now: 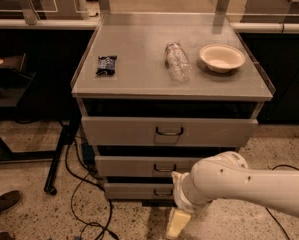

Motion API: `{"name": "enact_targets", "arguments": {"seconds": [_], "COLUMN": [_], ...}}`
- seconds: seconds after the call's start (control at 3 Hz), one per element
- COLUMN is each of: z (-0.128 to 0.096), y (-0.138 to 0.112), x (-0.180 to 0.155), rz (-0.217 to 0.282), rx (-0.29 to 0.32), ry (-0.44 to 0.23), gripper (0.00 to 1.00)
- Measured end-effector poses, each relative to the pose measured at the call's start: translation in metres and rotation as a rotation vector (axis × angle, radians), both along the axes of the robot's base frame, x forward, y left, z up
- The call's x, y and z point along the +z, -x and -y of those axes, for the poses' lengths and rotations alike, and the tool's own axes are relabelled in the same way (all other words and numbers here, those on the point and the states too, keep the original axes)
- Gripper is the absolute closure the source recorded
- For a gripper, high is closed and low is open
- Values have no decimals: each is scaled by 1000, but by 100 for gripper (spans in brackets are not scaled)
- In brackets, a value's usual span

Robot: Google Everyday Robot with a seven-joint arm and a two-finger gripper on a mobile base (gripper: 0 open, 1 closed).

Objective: Open middle drawer

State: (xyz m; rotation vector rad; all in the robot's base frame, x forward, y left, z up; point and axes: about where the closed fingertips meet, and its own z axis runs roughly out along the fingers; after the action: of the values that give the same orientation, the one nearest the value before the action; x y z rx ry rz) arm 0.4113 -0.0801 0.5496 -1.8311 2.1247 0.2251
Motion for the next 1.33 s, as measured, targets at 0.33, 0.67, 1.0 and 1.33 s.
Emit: {"name": "enact_targets", "arguments": {"seconds": [0.33, 0.67, 1.0, 1.33], "z": [-4, -15, -35, -64], "y": [-3, -8, -29, -53], "x": [-4, -15, -32, -56], "rz": [-2, 16, 25, 25], "rx": [3, 8, 6, 23], "ry": [-8, -25, -57, -98], "gripper": [0, 0, 0, 0]}}
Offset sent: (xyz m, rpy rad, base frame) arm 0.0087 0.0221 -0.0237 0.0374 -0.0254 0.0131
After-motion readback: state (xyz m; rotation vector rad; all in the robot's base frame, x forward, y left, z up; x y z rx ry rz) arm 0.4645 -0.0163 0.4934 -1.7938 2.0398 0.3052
